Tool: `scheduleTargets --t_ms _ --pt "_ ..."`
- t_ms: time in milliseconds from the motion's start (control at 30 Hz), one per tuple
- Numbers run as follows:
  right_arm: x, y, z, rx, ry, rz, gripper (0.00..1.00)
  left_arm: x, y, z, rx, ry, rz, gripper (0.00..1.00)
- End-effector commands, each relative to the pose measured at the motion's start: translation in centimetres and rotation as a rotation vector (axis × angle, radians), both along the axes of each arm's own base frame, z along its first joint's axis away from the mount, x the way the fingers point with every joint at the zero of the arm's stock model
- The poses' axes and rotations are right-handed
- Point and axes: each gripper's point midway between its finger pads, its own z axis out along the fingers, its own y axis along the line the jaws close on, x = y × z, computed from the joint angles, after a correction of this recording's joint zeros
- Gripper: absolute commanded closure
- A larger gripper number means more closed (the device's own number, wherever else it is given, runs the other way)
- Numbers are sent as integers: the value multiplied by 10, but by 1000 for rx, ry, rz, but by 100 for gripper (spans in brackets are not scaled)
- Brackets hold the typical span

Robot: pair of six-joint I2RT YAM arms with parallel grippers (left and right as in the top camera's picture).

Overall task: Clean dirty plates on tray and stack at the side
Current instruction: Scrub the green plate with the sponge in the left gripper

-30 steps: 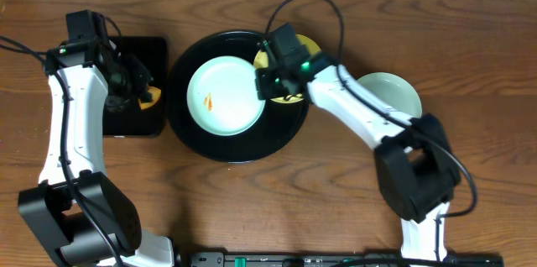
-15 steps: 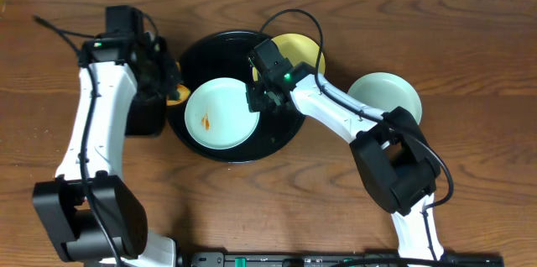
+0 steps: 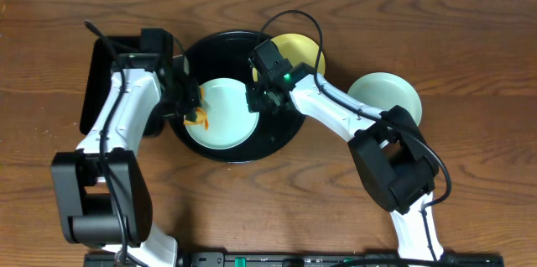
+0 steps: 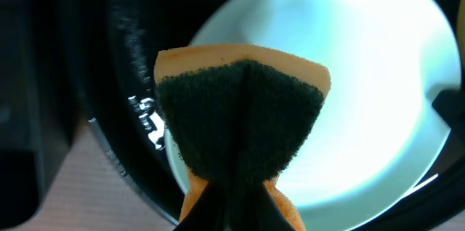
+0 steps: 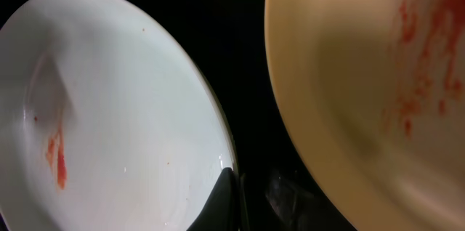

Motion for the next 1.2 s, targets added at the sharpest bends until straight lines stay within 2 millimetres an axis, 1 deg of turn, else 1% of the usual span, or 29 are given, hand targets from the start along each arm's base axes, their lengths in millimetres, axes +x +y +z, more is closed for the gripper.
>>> scheduleTargets --t_ms 0,133,267,333,400,533,600,700,800,833,900,967,1067,1167 --pt "4 3 0 17 5 -9 99 -3 -12 -7 13 -9 -133 92" --pt "4 3 0 17 5 -9 99 -4 -18 -21 38 -3 -169 92" --pt "3 2 -1 13 11 -9 99 -6 0 -41 130 37 -50 92" --pt "3 2 -1 12 11 -8 99 -5 7 -46 166 47 -15 92" --pt "3 2 -1 13 11 -9 99 -2 10 -49 182 42 5 92" --pt "3 2 -1 13 10 -9 99 8 9 -54 182 12 7 92" --pt "3 2 -1 13 10 -9 99 9 7 -58 182 14 1 92" --pt "3 2 -1 13 11 -9 99 5 -3 -67 159 41 -23 92" --pt "3 2 -1 13 11 -9 99 -1 -28 -77 67 75 -94 92" --pt "3 2 -1 13 11 -9 99 -4 -39 -79 15 82 -128 92" --pt "2 1 -1 10 13 -8 99 -6 -60 -75 -95 75 -184 92" --pt "2 1 -1 10 14 -8 99 -3 -73 -69 -173 58 -213 92" --pt "2 1 -1 10 14 -8 99 8 -72 -64 -176 20 -206 92" --pt "1 1 -2 7 17 -7 99 26 -58 -64 -120 -26 -123 92"
